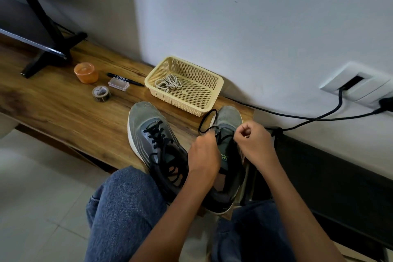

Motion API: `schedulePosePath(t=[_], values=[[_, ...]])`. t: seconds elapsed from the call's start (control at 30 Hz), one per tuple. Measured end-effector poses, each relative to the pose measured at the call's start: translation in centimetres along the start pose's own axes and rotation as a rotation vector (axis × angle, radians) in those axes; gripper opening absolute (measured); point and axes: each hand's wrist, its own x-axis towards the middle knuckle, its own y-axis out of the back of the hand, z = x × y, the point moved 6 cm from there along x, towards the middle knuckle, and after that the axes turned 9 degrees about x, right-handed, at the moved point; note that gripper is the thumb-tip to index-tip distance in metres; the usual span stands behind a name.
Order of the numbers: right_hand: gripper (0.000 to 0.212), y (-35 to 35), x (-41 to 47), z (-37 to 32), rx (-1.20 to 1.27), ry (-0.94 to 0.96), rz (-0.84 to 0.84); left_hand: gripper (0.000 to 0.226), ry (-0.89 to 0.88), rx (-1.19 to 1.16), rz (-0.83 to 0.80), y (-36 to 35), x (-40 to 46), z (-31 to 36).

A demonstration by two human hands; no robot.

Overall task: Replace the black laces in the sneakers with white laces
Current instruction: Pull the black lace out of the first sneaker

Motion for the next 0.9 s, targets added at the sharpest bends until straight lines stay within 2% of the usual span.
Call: schedulePosePath(t=[0.07,0.23,0.3,0.47,0.6,0.77,0.83,0.9], values=[[0.004,-0.9,0.6,-0.1,-0.071,0.027,0.016,0.030,-0.005,-0.009,-0.001,0.0,0.0,0.0],[0.017,-3.6,1.9,0.1,-0.307,0.041,-0.092,0.028,0.008,-0.030,-0.019,-0.1,0.1,-0.2],[0.020,-4.0,2.3,0.1,-0.360,0.051,-0.071,0.026,0.011,-0.028,-0.022,-0.1,0.1,-0.2],[0.009,-4.5,2.2,-0.2,-0.391,0.071,-0.008,0.028,0.005,-0.026,-0.027,-0.2,0.1,-0.2],[0.017,-4.3,2.2,-0.3,-0.278,-0.025,-0.076,0.031,0.009,-0.010,-0.022,-0.1,0.1,-0.2],[0.011,-2.3,0.5,-1.1,-0.077,-0.082,-0.257,0.028,0.019,-0.008,-0.017,-0.1,0.2,-0.3],[0.007,-1.6,-0.4,-1.5,0.029,-0.063,-0.350,0.023,0.027,-0.013,-0.016,-0.1,0.2,-0.4],[0.004,-1.3,-1.3,-1.7,0.101,-0.055,-0.514,0.023,0.033,-0.019,-0.011,-0.1,0.2,-0.5]])
